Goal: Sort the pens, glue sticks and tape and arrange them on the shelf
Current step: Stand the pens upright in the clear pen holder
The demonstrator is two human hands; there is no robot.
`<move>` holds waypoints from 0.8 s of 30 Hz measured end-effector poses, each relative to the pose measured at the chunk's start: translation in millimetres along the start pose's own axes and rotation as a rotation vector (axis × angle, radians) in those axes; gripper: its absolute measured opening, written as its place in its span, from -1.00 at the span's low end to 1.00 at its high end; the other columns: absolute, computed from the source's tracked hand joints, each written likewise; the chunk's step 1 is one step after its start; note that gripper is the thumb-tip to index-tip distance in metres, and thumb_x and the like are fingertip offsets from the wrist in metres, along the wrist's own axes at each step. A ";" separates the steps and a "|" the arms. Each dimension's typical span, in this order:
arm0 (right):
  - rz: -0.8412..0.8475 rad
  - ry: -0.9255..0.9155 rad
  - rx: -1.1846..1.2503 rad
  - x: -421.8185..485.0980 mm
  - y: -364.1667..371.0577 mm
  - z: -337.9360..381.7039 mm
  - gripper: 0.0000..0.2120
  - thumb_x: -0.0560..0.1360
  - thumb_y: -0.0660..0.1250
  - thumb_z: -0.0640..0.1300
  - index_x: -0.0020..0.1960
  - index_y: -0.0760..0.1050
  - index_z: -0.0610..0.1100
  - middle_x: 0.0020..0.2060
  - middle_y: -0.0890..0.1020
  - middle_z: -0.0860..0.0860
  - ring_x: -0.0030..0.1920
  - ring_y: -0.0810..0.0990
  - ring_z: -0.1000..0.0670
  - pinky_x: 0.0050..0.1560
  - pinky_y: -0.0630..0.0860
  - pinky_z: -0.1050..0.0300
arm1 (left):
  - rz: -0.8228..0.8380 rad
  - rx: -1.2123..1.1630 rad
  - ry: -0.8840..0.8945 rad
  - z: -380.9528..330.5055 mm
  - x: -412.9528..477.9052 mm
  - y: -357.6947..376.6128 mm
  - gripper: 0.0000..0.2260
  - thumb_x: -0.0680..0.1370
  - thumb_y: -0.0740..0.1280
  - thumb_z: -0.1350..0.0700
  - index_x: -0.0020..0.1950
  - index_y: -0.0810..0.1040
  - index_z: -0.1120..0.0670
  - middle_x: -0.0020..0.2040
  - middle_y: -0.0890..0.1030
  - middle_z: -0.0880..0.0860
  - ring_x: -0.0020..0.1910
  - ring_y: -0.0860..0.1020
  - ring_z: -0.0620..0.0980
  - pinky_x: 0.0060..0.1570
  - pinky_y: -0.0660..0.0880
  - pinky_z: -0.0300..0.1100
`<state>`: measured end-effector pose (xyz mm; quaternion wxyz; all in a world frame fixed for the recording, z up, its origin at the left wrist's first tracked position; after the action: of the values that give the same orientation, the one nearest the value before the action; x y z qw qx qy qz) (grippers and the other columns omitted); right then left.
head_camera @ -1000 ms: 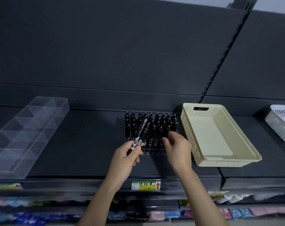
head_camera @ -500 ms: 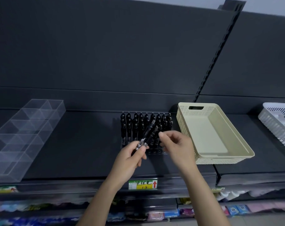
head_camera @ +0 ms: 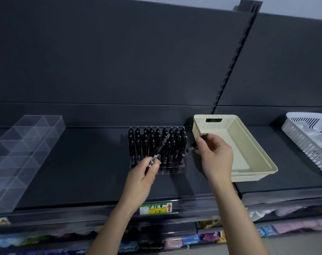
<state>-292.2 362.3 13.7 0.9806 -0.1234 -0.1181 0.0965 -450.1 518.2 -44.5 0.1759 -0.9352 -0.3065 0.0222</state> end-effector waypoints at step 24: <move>0.268 -0.147 -0.518 -10.7 62.5 -16.1 -0.76 0.47 0.41 -0.08 -0.20 0.40 -0.18 -0.35 0.55 -0.05 -0.33 0.49 -0.04 -0.34 0.30 0.14 | -0.053 -0.110 -0.045 16.2 -1.5 -6.3 -0.83 0.56 0.32 0.15 0.00 0.55 -0.14 -0.13 0.61 -0.08 -0.10 0.56 -0.22 -0.01 0.47 -0.30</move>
<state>-308.3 415.8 -20.2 0.8838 -0.3766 -0.1921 0.2002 -457.3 527.1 -57.6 0.1179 -0.9343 -0.3358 0.0215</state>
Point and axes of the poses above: each hand's wrist, its own x-axis towards the middle knuckle, its own y-axis out of the palm, z = x × y, the point moved 10 cm from there along x, towards the middle knuckle
